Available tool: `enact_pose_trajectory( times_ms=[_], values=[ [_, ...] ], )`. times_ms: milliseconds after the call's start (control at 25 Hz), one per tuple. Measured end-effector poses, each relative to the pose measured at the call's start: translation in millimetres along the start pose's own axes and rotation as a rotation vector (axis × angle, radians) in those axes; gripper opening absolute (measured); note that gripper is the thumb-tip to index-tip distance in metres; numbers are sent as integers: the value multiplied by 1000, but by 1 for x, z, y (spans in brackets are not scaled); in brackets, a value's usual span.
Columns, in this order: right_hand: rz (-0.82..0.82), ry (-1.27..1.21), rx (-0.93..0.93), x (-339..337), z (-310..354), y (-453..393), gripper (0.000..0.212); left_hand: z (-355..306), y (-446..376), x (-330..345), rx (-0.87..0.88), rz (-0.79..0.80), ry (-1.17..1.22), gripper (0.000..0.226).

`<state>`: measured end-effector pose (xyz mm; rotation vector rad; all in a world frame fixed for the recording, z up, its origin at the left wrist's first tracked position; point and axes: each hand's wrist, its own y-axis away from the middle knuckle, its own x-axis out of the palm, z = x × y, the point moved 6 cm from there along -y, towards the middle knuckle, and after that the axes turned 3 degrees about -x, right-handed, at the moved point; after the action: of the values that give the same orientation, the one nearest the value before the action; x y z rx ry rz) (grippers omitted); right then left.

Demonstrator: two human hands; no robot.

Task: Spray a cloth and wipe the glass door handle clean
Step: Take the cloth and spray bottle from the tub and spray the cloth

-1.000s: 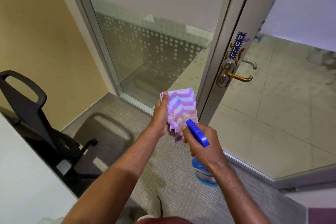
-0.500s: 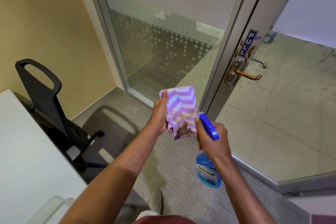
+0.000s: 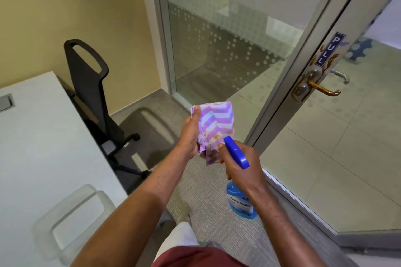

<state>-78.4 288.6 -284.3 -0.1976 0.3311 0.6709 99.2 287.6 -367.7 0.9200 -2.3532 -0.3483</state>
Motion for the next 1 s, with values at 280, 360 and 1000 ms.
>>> enact_pose_trajectory(
  times_ms=[280,360,1000],
  values=[
    [139,-27,-63,61,12,5,46,-23,22,-88,51,-178,90,53],
    [160,-68,-88,84,15,2,38,-30,29,-118,75,-226,110,56],
    [298,-426,-98,389,64,1,23,-150,152,-459,291,-660,186,52]
  ],
)
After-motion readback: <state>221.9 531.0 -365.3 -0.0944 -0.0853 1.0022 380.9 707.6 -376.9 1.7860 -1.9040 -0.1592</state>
